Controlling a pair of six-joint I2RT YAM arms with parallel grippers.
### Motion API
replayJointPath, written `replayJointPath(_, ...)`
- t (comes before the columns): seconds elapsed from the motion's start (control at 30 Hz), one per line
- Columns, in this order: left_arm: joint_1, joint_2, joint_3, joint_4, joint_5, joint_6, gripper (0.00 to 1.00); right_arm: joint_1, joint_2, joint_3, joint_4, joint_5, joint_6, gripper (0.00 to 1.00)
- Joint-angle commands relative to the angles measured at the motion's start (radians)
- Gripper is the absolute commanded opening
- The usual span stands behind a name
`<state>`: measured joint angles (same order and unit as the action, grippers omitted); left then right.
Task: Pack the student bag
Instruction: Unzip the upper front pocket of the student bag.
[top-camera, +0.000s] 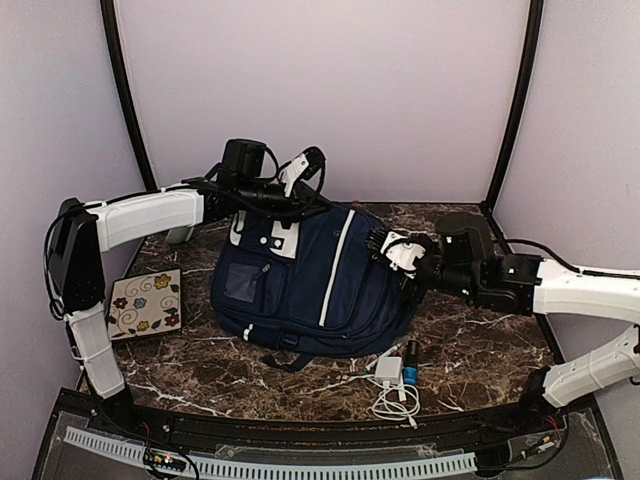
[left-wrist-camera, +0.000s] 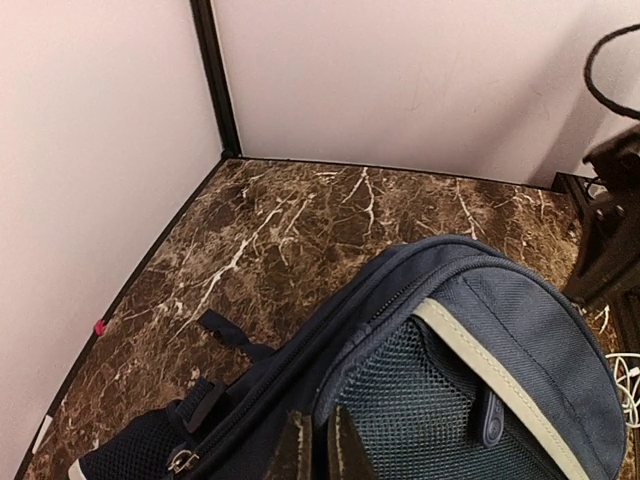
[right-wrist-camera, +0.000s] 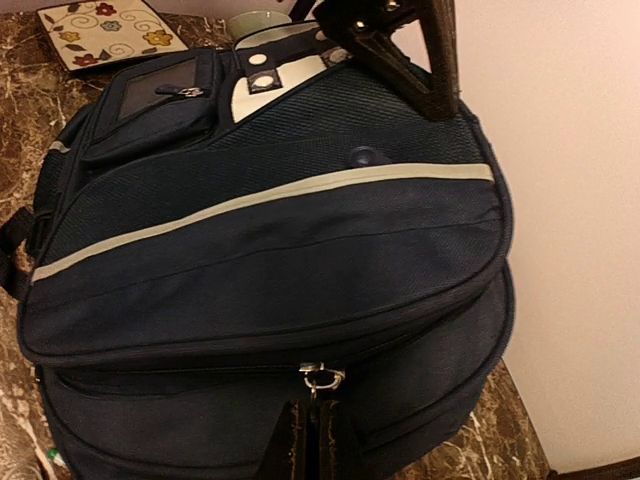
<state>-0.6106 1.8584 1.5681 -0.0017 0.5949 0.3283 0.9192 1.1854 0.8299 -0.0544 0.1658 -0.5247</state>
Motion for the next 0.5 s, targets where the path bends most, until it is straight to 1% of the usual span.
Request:
replayJointPath(0.0,0.088,-0.121,0.036,0.170,-0.278,-0.106,0.00,0.101,0.013,-0.065,0.000,0.039,0.137,0.00)
replayJointPath(0.13,0.090,-0.126,0.040,0.175,-0.346,-0.151,0.00,0.176,0.083,-0.062,0.027,0.056,0.206,0.00)
replayJointPath(0.3,0.115,-0.132,0.041,0.158,-0.442,-0.250,0.00,0.246,0.157,-0.069,0.102,-0.011,0.283,0.00)
replayJointPath(0.4,0.117,-0.133,0.038,0.146,-0.501,-0.268,0.00,0.254,0.191,-0.076,0.173,-0.058,0.341,0.00)
replayJointPath(0.47,0.126,-0.135,0.036,0.141,-0.504,-0.302,0.00,0.252,0.193,-0.093,0.239,-0.067,0.372,0.00)
